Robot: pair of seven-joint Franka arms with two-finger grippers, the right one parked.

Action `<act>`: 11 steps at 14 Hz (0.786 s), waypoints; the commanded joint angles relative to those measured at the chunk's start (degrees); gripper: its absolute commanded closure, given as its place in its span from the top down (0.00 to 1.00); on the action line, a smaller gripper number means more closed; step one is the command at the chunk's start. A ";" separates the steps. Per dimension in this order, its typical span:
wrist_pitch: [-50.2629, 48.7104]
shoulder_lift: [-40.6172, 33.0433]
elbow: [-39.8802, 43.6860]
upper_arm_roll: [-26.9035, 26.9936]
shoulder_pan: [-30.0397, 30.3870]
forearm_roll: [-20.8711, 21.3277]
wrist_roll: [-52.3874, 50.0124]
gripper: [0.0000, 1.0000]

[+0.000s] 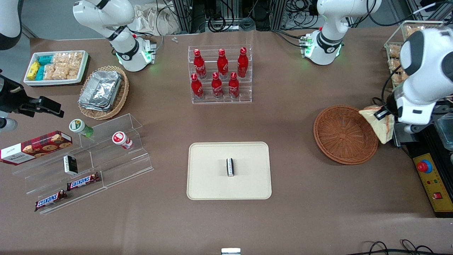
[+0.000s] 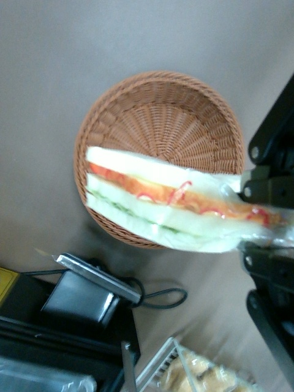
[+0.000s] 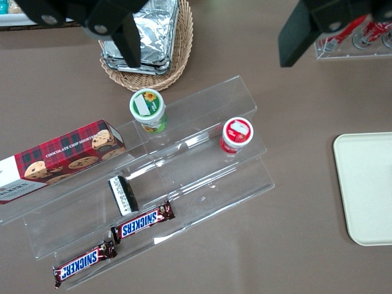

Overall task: Place sandwich from basket to tray
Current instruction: 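Lift the sandwich and carry it toward the cream tray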

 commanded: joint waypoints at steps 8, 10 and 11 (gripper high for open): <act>-15.58 17.80 33.67 -16.55 -0.34 -6.78 6.22 0.00; -13.57 20.88 34.12 -19.12 -2.61 -6.42 1.14 0.00; -11.38 22.20 33.86 -19.13 -4.71 -6.25 -1.24 0.00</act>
